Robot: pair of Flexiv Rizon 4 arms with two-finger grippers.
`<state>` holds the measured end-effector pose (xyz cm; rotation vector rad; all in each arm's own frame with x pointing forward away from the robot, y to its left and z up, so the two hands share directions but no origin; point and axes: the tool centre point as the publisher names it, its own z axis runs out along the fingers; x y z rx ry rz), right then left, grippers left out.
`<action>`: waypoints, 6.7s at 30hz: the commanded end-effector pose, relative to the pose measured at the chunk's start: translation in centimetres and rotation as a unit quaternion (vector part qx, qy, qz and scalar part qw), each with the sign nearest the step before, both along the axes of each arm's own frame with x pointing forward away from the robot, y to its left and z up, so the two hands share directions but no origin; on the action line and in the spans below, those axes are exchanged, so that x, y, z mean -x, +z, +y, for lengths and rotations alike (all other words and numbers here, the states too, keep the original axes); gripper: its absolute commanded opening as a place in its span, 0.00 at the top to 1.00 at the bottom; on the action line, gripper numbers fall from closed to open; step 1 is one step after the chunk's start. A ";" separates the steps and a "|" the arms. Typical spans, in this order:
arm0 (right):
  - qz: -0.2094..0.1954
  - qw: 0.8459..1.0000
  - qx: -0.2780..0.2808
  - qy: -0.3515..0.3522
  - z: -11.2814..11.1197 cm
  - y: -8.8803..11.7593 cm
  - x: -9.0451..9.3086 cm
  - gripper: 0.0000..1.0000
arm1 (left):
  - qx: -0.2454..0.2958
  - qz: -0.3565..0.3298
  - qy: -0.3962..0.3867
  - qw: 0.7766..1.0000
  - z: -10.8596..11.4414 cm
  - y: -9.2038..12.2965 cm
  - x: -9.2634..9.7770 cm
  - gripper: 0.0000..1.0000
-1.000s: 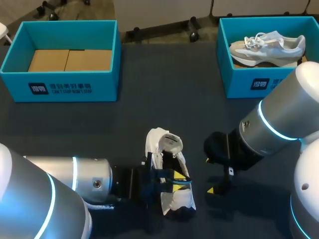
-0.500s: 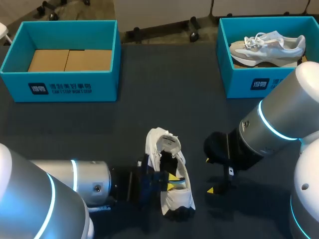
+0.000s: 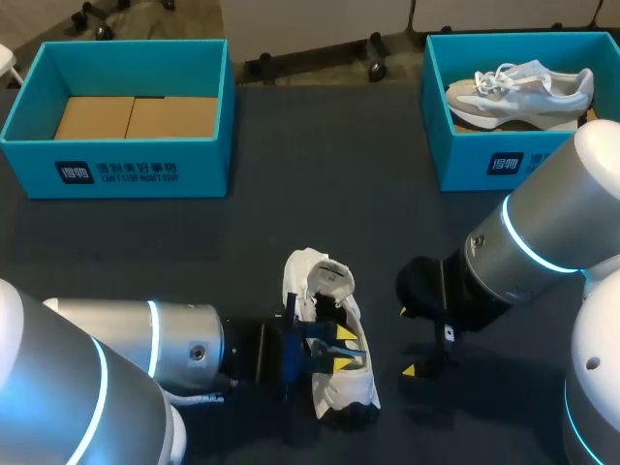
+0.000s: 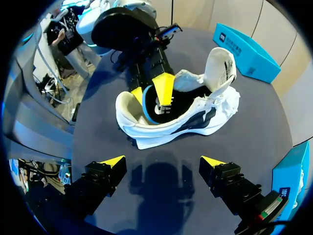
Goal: Take the shoe out of the shoebox, open the shoe tongue, remove and reinsert the insole, then place the shoe into the shoebox
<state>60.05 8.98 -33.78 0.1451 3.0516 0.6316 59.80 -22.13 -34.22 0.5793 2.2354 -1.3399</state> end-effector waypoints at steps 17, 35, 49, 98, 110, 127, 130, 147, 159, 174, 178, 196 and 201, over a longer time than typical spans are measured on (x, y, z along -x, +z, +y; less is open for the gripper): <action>-0.001 1.000 0.000 -0.001 0.0 -0.1 0.1 0.00 | -0.028 0.007 -0.016 0.999 1.6 -0.4 0.4 1.00; -0.001 1.000 0.000 -0.001 0.0 -0.1 0.1 0.00 | -0.033 0.011 -0.048 0.998 3.4 2.2 1.9 0.71; 0.013 1.000 0.001 0.016 -2.1 1.4 -0.5 0.00 | -0.079 0.036 -0.096 0.992 6.0 4.2 2.3 0.67; 0.018 0.998 -0.013 0.055 -14.9 4.7 -1.6 0.00 | -0.420 0.011 -0.452 0.787 3.7 7.1 -3.7 1.00; 0.018 0.998 -0.013 0.055 -14.9 4.7 -1.6 0.00 | -0.461 0.012 -0.513 0.724 3.2 7.6 -3.9 1.00; 0.018 0.998 -0.013 0.055 -14.9 4.7 -1.6 0.00 | -0.526 -0.007 -0.625 0.577 3.4 4.0 -2.9 1.00; 0.018 0.998 -0.013 0.055 -14.9 4.7 -1.6 0.00 | -0.529 -0.003 -0.627 0.572 3.8 4.3 -3.1 1.00; 0.018 0.998 -0.013 0.055 -14.9 4.7 -1.6 0.00 | -0.515 -0.019 -0.634 0.576 2.5 1.1 -2.4 1.00; 0.018 0.998 -0.013 0.055 -14.9 4.7 -1.6 0.00 | -0.484 -0.017 -0.636 0.601 3.5 -1.1 -1.7 1.00; 0.018 0.998 -0.013 0.055 -14.9 4.7 -1.6 0.00 | -0.476 -0.016 -0.628 0.615 3.5 -3.5 -1.1 1.00; 0.018 0.998 -0.013 0.055 -14.9 4.7 -1.6 0.00 | -0.473 -0.017 -0.626 0.620 3.3 -4.3 -0.9 1.00; 0.018 0.998 -0.013 0.055 -14.9 4.7 -1.6 0.00 | -0.472 -0.049 -0.568 0.673 2.7 -4.7 -1.2 1.00; 0.018 0.998 -0.013 0.055 -14.9 4.7 -1.6 0.00 | -0.488 -0.036 -0.568 0.662 2.7 -3.3 -1.1 1.00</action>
